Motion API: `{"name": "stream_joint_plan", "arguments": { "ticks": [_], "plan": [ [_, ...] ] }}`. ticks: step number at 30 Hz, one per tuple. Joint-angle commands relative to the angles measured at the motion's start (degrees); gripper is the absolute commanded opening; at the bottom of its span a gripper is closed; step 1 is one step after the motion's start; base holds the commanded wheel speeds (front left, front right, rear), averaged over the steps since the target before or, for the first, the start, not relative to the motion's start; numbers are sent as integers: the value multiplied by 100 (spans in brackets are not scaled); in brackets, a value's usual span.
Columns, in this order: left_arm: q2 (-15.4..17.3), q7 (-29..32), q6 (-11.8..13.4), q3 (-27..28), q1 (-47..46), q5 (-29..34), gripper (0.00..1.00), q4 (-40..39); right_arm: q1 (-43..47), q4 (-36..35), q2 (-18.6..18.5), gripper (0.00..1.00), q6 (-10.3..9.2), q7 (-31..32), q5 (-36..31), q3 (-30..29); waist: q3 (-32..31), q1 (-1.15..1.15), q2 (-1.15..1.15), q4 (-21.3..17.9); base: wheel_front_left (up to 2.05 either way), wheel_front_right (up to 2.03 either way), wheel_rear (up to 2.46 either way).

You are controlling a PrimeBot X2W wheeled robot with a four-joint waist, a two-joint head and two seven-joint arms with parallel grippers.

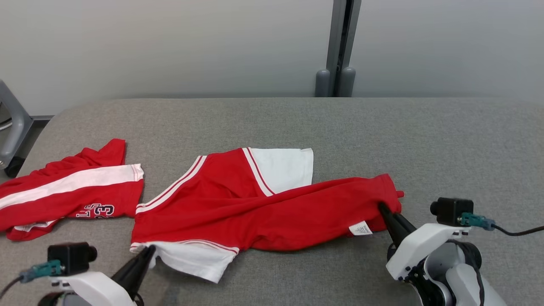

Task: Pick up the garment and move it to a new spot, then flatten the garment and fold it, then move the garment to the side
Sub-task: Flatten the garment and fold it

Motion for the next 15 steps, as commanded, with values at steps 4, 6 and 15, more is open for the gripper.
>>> {"name": "stream_joint_plan", "arguments": {
  "ticks": [4,6,15],
  "plan": [
    [313,69,77,178,-495,157,0,-337,-143,-558,-31,0,3,155,112,-77,166,0,0,-136,0,0,0],
    [484,116,40,231,-823,249,0,-387,-304,-754,-20,0,3,232,116,-100,284,0,0,-181,0,0,0],
    [1192,294,-348,106,-3179,293,0,540,-1765,-920,52,0,3,503,17,-247,1138,0,0,-360,0,0,0]
  ]
}}
